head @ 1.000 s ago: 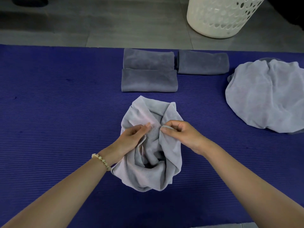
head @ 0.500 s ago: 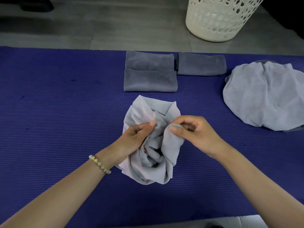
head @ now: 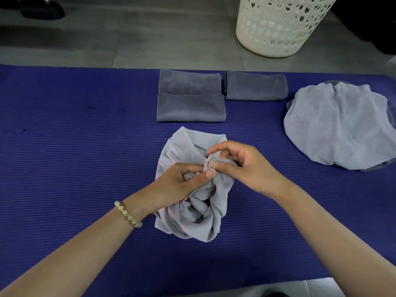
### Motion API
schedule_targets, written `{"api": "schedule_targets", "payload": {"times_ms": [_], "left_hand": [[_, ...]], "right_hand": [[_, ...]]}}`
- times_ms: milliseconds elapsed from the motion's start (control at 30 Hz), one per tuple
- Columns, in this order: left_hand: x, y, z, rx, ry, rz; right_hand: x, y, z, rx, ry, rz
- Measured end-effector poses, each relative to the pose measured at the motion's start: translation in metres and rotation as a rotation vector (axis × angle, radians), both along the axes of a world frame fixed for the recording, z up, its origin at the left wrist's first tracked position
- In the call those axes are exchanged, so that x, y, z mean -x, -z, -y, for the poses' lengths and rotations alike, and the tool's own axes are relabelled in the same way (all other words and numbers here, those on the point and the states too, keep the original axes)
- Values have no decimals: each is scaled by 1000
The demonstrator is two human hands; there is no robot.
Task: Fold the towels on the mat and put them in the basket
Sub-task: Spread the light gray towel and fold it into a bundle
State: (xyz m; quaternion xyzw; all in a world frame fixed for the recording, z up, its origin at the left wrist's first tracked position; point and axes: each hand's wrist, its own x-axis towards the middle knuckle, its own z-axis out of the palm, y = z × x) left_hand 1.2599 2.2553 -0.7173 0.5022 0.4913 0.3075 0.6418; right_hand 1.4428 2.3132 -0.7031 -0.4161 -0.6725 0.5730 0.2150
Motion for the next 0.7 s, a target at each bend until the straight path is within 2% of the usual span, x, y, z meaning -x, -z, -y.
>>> {"api": "schedule_targets", "payload": {"times_ms": [100, 267, 400, 533, 700], "left_hand": [[-3, -10, 2, -19, 29, -12], [-7, -49, 9, -118, -48, -44], [10, -95, 12, -239, -362, -221], [45, -166, 26, -283, -641, -81], [98, -250, 67, -286, -964, -31]], "right_hand": [[-4, -10, 4, 10, -64, 72], [-10, -45, 17, -163, 168, -19], [-24, -101, 14, -197, 287, -7], [-39, -165, 17, -269, 405, -20], [-55, -245, 44, -379, 522, -81]]}}
